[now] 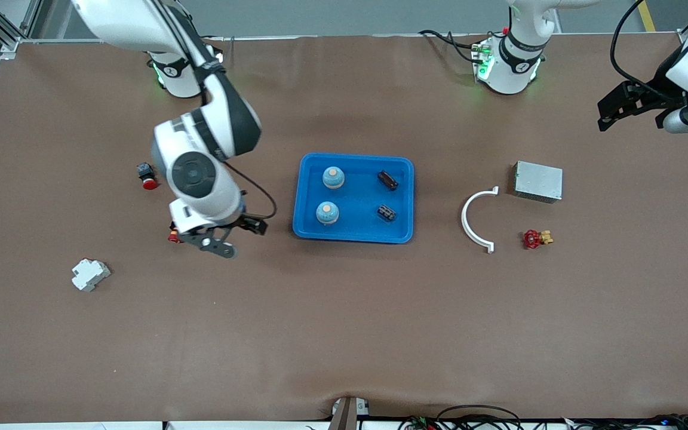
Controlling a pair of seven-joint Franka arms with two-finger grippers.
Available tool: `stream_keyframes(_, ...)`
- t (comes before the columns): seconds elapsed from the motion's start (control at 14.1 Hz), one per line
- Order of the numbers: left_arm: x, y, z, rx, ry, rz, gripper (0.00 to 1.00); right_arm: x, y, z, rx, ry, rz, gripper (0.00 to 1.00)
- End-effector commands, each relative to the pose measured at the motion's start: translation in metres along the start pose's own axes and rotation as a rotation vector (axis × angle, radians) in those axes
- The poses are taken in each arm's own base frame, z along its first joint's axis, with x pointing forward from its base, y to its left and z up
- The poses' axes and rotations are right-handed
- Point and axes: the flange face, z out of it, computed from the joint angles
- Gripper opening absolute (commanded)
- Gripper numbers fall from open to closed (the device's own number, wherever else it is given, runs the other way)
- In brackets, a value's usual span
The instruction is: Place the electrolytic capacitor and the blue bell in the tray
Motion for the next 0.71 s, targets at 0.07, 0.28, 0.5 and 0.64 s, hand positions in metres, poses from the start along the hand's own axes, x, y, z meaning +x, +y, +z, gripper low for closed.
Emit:
stream_keyframes(0.07, -0.004, 0.001, -0.011, 0.002, 0.011, 0.01, 1.0, 0.018, 0.074, -0.031, 0.018, 0.008, -0.155, 1.0)
stream_keyframes(0.28, -0.005, 0.001, -0.011, 0.003, 0.008, 0.009, 1.0, 0.036, 0.127, -0.048, 0.026, 0.002, -0.241, 1.0)
stream_keyframes(0.5, -0.006, 0.0, -0.013, 0.003, 0.012, 0.004, 1.0, 0.048, 0.178, -0.065, 0.041, 0.017, -0.251, 1.0)
stream_keyframes(0.64, -0.006, 0.001, -0.014, 0.0, 0.018, 0.004, 1.0, 0.054, 0.209, -0.078, 0.051, 0.038, -0.276, 1.0)
